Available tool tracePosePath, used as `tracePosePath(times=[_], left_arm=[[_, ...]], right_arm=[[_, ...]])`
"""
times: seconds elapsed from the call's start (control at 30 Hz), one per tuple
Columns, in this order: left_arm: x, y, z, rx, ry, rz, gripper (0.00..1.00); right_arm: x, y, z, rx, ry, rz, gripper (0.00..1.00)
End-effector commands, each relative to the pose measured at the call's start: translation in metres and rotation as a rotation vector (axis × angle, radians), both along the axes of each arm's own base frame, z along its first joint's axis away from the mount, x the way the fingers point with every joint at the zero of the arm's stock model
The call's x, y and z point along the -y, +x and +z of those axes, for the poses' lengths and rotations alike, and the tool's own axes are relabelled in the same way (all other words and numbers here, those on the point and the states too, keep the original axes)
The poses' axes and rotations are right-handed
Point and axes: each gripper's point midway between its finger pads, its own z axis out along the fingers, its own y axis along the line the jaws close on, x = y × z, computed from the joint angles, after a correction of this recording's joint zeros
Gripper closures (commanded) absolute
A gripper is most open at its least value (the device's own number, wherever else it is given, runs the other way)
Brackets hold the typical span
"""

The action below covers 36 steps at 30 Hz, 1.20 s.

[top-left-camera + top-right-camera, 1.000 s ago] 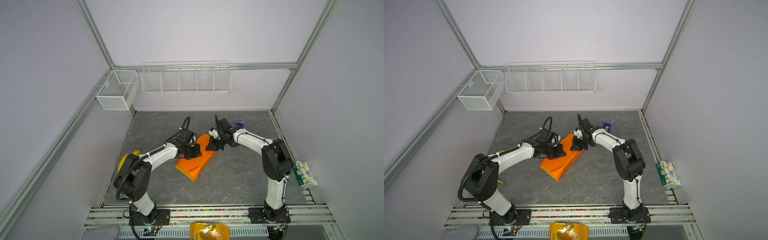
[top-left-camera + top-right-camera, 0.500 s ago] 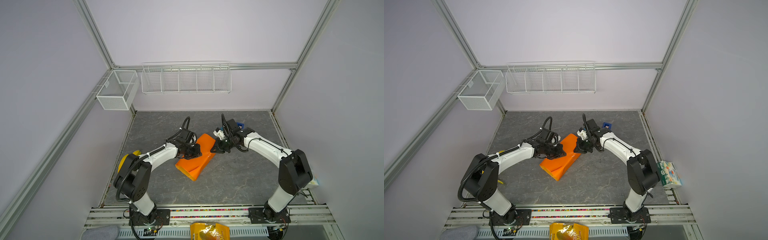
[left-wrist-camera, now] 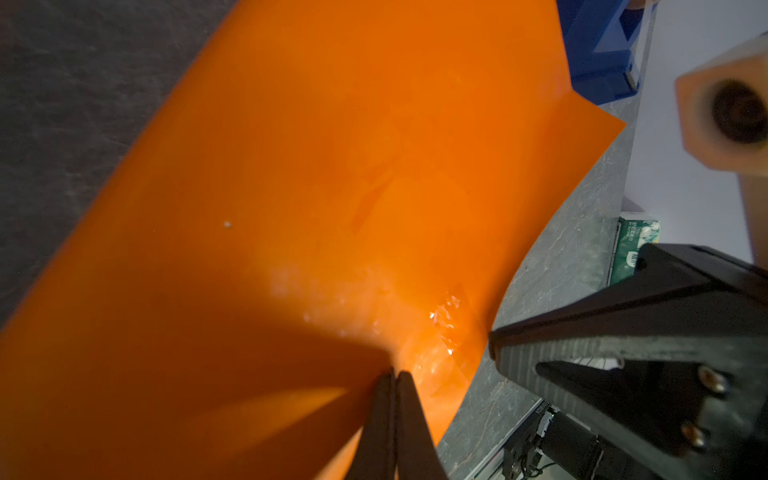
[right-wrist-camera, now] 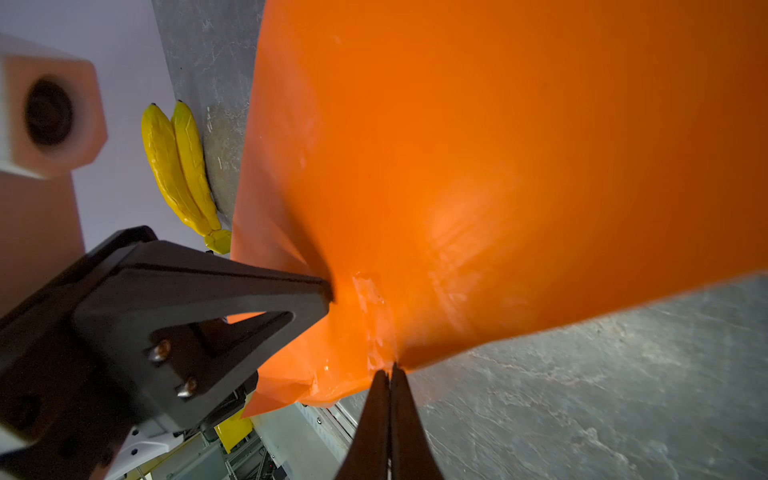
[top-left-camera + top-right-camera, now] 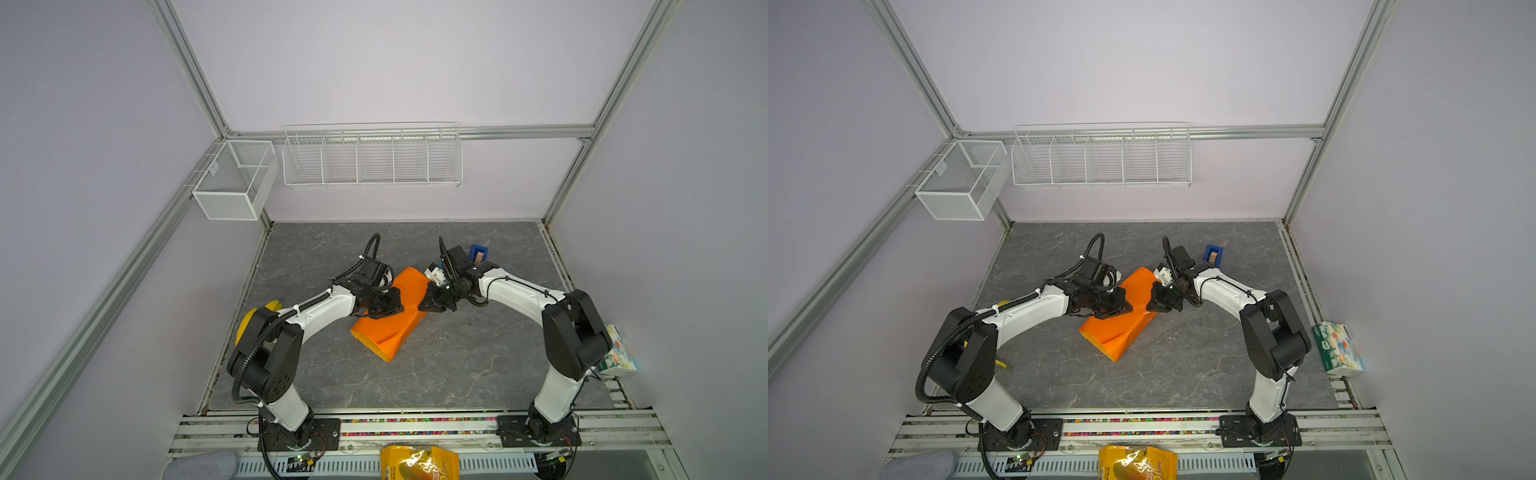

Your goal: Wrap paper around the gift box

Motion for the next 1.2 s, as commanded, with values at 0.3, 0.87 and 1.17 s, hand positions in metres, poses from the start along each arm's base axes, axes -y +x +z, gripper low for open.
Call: tracePosePath(times=[0.3, 0.87, 1.17], left_arm=[[-0.023, -0.027, -0.049, -0.143, 0.145, 0.004, 1.0], [-0.023, -0.028, -0.05, -0.147, 0.145, 0.001, 1.0], [-0.023, -0.028, -0.051, -0.148, 0.146, 0.003, 1.0]], right_arm=[[0.006, -0.01, -0.006, -0.008, -0.031, -0.004, 0.93], [-0.005, -0.015, -0.013, -0.024, 0.0, -0.002, 0.93], [-0.003, -0.016, -0.042, -0.057, -0.032, -0.014, 0.93]])
